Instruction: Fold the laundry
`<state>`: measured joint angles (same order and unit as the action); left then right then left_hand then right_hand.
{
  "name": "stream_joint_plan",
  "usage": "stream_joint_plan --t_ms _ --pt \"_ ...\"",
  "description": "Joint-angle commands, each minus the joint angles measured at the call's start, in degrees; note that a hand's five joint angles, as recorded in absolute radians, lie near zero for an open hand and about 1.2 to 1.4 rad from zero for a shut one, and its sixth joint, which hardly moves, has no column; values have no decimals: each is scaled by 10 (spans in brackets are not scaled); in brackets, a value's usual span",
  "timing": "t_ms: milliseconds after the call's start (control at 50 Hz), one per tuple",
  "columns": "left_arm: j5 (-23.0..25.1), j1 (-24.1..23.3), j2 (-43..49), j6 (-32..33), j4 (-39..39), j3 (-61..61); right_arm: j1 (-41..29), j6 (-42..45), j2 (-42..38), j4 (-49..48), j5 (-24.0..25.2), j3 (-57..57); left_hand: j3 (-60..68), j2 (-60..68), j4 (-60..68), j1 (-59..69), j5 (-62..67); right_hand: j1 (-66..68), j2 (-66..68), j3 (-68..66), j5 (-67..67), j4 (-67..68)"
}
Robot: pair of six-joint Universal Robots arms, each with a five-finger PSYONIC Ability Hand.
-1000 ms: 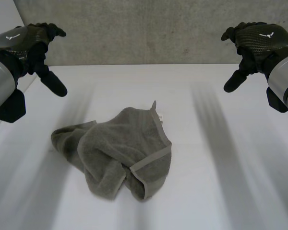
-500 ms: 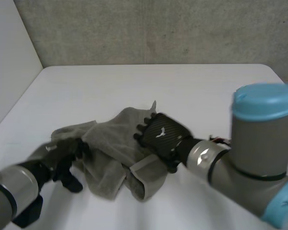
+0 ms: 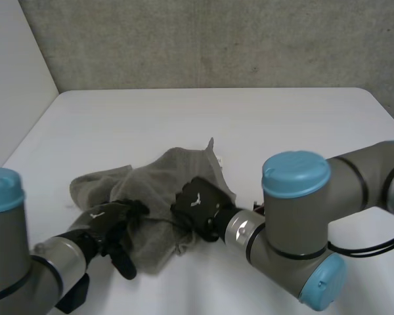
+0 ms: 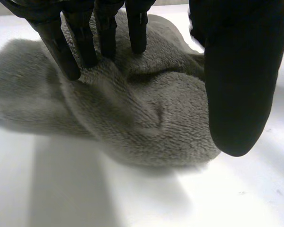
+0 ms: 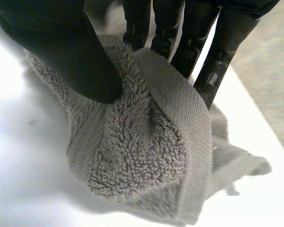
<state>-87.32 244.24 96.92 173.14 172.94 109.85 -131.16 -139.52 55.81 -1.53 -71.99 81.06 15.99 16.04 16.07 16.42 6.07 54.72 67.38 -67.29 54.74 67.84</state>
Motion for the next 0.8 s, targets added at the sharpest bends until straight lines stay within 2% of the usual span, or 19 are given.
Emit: stream_joint_plan --t_ms 20,120,160,180,220,260,280,320,400,600,640,660,680,800 --pt "-7 -30 77 -40 24 -40 21 -102 76 -18 -31 23 10 9 9 5 9 253 126 -127 153 122" --pt "-35 -49 98 -41 43 -58 40 -116 91 -20 -50 45 15 14 14 10 14 253 126 -127 153 122" --pt "-61 -56 105 -40 59 -62 69 -115 95 -19 -95 59 38 38 37 34 37 253 126 -127 153 122" --pt "-61 -56 105 -40 59 -62 69 -115 95 -19 -95 59 38 38 37 34 37 253 126 -127 153 122" --pt "-72 -59 106 -36 67 -62 90 -113 98 -21 -140 67 70 70 69 66 69 253 126 -127 153 122" --pt "-85 -65 107 -32 86 -61 98 -111 98 -23 -155 73 147 147 146 143 146 253 126 -127 153 122" --pt "-85 -65 107 -32 86 -61 98 -111 98 -23 -155 73 148 147 147 143 147 253 126 -127 153 122" --pt "-89 -70 117 -30 101 -61 112 -110 99 -29 -164 80 241 241 240 237 240 253 126 -127 153 122" --pt "-89 -73 121 -30 101 -61 136 -108 101 -31 -163 85 265 265 264 261 264 253 126 -127 153 122" --pt "-87 -77 119 -30 97 -57 166 -67 105 -33 -169 81 205 204 204 200 204 253 126 -127 153 122" --pt "-87 -86 117 -30 96 -56 169 -59 104 -37 -169 78 74 74 73 70 73 253 126 -127 153 122" --pt "-87 -86 117 -30 96 -56 169 -59 104 -37 -170 78 74 73 73 69 73 253 126 -127 153 122" --pt "-87 -92 117 -30 94 -55 173 -51 104 -40 -170 77 17 16 16 13 16 253 126 -127 153 122" --pt "-87 -102 107 -28 82 -45 206 -30 106 -46 -170 79 -12 -13 -13 -17 -13 253 126 -127 153 122"
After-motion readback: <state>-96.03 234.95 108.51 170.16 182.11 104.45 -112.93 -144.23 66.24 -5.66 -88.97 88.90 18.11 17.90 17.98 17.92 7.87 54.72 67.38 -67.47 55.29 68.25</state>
